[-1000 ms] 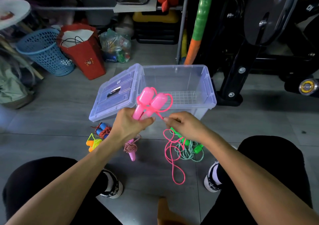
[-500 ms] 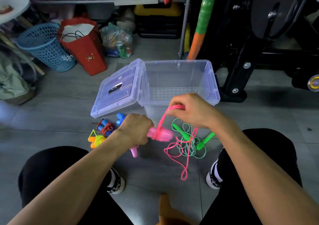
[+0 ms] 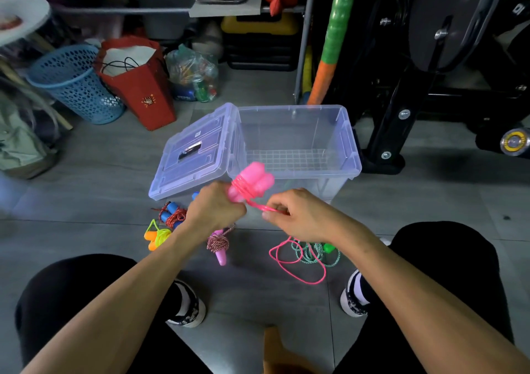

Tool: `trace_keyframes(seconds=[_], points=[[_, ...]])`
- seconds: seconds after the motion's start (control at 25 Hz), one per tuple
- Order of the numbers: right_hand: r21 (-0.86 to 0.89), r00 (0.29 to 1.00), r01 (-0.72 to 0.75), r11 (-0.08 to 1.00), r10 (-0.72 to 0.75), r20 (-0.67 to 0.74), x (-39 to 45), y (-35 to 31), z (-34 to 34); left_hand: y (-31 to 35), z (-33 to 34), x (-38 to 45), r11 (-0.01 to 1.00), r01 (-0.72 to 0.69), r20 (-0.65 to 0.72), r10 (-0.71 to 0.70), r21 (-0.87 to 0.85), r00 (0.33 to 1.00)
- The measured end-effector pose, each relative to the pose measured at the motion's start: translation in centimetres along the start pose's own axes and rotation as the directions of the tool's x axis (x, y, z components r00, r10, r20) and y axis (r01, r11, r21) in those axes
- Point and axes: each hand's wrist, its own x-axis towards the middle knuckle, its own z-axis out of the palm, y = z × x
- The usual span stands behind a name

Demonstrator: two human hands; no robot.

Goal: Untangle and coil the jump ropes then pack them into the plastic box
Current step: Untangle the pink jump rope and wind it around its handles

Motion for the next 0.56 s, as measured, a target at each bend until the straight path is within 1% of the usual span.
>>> trace_keyframes(seconds=[0.04,0.08,0.12,0.16,0.2,0.24,0.28,0.32,0.36,0.4,0.44,0.48,0.52,0.56], points=[[-0.017,0.999,0.036,0.999,-0.036,-0.006,-0.2,-0.4,-0.5,0.1,0.2,-0.1,0.983,0.025,0.069,-0.038,0.18,0.997],[-0.021,0.997,0.07,0.997,-0.07,-0.018,-0.4,-0.8,-1.1,0.1,0.5,0.0,0.93,-0.002,0.109,-0.041,0.366,0.993],[-0.01,0.995,0.089,0.996,-0.089,-0.038,-0.4,-1.1,-1.8,0.4,0.6,-0.2,0.859,-0.085,0.136,0.018,0.505,0.99],[0.021,0.994,0.091,0.996,-0.089,-0.069,-0.3,-1.0,-2.6,0.7,0.6,-0.3,0.794,-0.206,0.192,0.114,0.572,0.975],[0.077,0.992,0.08,0.994,-0.072,-0.101,-0.1,-0.7,-3.2,1.3,0.4,-0.6,0.743,-0.336,0.273,0.212,0.579,0.938],[0.157,0.991,0.064,0.986,-0.044,-0.13,0.3,-0.1,-3.8,1.7,0.0,-0.9,0.699,-0.452,0.348,0.299,0.554,0.889],[0.242,0.987,0.052,0.969,-0.013,-0.161,0.8,0.5,-4.3,2.0,-0.5,-1.3,0.66,-0.536,0.397,0.367,0.525,0.841],[0.315,0.98,0.044,0.948,0.02,-0.196,1.1,1.2,-4.6,2.0,-1.0,-1.6,0.634,-0.597,0.404,0.441,0.491,0.801],[0.371,0.973,0.045,0.928,0.043,-0.225,1.4,1.7,-4.7,1.8,-1.4,-1.7,0.64,-0.636,0.359,0.525,0.431,0.772],[0.418,0.971,0.053,0.907,0.051,-0.234,1.5,2.2,-4.8,1.5,-1.6,-1.5,0.684,-0.655,0.266,0.599,0.321,0.756],[0.451,0.975,0.056,0.891,0.049,-0.219,1.5,2.3,-4.7,1.2,-1.9,-1.5,0.747,-0.644,0.136,0.63,0.163,0.765],[0.478,0.981,0.05,0.877,0.046,-0.186,1.5,2.1,-4.5,0.9,-2.1,-1.4,0.81,-0.587,0.011,0.587,-0.01,0.81],[0.484,0.988,0.033,0.874,0.044,-0.148,1.5,1.8,-4.1,0.8,-2.2,-1.3,0.847,-0.506,-0.089,0.498,-0.164,0.863],[0.473,0.993,0.008,0.881,0.05,-0.11,1.5,1.5,-3.7,0.9,-2.2,-1.3,0.866,-0.409,-0.166,0.376,-0.287,0.912]])
